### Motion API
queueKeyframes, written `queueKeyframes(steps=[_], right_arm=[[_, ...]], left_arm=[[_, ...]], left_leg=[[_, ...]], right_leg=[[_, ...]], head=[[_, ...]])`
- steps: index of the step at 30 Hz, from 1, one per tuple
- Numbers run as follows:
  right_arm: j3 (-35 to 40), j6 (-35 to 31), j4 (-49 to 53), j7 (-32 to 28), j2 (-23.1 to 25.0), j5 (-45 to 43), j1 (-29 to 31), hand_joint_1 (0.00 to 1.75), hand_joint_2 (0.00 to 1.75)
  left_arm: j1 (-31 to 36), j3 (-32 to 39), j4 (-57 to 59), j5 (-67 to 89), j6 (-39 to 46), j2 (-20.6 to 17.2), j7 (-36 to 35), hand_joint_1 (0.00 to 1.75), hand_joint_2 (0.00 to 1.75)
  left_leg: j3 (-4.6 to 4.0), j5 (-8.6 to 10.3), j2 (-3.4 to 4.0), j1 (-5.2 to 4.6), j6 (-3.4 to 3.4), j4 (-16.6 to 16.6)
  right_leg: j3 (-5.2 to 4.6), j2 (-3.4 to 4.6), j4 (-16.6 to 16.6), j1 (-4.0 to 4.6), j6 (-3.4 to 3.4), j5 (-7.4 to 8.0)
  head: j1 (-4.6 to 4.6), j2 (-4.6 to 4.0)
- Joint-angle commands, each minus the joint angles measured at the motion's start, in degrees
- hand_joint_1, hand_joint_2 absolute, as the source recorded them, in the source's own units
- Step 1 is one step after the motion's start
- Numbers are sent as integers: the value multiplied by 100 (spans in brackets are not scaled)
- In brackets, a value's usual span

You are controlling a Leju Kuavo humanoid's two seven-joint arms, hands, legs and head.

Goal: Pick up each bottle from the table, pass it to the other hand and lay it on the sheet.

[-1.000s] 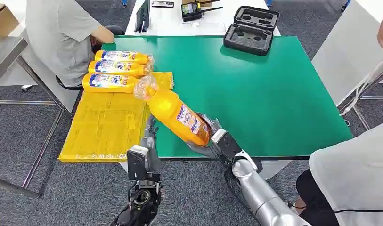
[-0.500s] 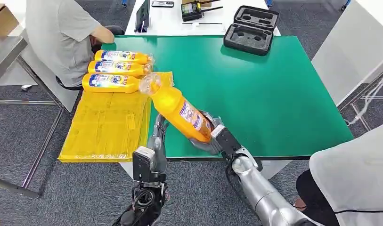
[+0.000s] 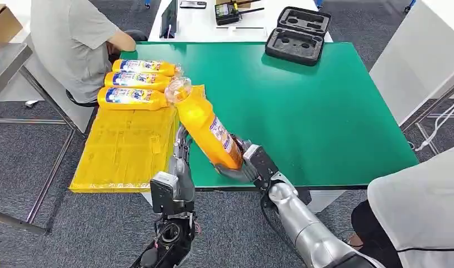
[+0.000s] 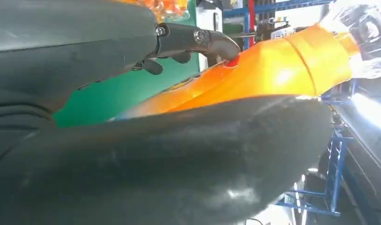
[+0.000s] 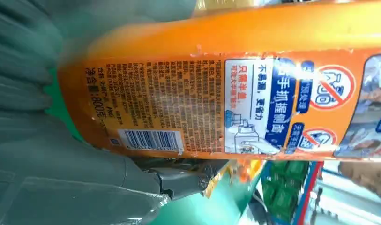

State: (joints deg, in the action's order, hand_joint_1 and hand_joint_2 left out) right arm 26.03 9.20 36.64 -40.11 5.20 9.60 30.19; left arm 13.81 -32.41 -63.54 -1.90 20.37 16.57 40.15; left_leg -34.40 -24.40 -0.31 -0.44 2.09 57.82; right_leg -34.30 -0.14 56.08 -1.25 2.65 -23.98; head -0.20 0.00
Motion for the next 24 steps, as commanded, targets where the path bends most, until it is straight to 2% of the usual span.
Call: queueKeyframes(steps=[1, 9, 11, 12, 13, 14, 19, 24], right_arm=[[404, 166, -606, 11, 92, 147, 303, 175, 175], [404, 166, -606, 11, 92, 147, 303, 175, 175], [385, 116, -599, 11, 89, 227, 284, 175, 175], [398, 79, -610, 11, 91, 233, 286, 175, 175], [415, 0, -580, 11, 58, 243, 263, 175, 175], [412, -4, -565, 11, 45, 234, 250, 175, 175], [557, -211, -317, 11, -8, 313, 127, 175, 175], [589, -198, -192, 11, 8, 299, 85, 175, 175]], left_arm=[[297, -6, 798, -160, -604, 264, -15, 0, 0], [297, -6, 798, -160, -604, 264, -15, 0, 0], [522, -180, 1207, -717, -747, 109, -15, 0, 0], [521, 44, 1383, -627, -938, 224, -15, 0, 0], [733, 303, 2131, -1089, -1512, 343, -15, 0, 0], [792, 306, 2225, -1156, -1543, 343, -15, 0, 0], [923, 207, 2502, -920, -1150, 343, -15, 0, 0], [738, 143, 1899, -50, 231, 210, -15, 0, 0]], left_leg=[[16, -7, 1, 10, -12, 2], [9, -5, 0, 5, -8, 2], [13, -6, 3, 6, -10, 2], [20, -8, 4, 10, -13, 1], [17, -7, 0, 9, -13, 2], [23, -7, 0, 12, -14, 0], [21, -9, 11, 10, -13, 2], [14, -7, 5, 7, -11, 2]], right_leg=[[19, -1, -3, 11, -12, -5], [10, -1, 0, 5, -8, -4], [12, 1, 0, 6, -10, -5], [20, 2, -3, 10, -13, -6], [19, -2, -1, 10, -13, -6], [25, -2, -5, 12, -14, -5], [22, 9, -4, 11, -14, -3], [13, 4, 0, 8, -12, -5]], head=[[0, 0], [0, 0], [0, 0], [0, 0], [0, 0], [0, 0], [0, 0], [2, 0]])
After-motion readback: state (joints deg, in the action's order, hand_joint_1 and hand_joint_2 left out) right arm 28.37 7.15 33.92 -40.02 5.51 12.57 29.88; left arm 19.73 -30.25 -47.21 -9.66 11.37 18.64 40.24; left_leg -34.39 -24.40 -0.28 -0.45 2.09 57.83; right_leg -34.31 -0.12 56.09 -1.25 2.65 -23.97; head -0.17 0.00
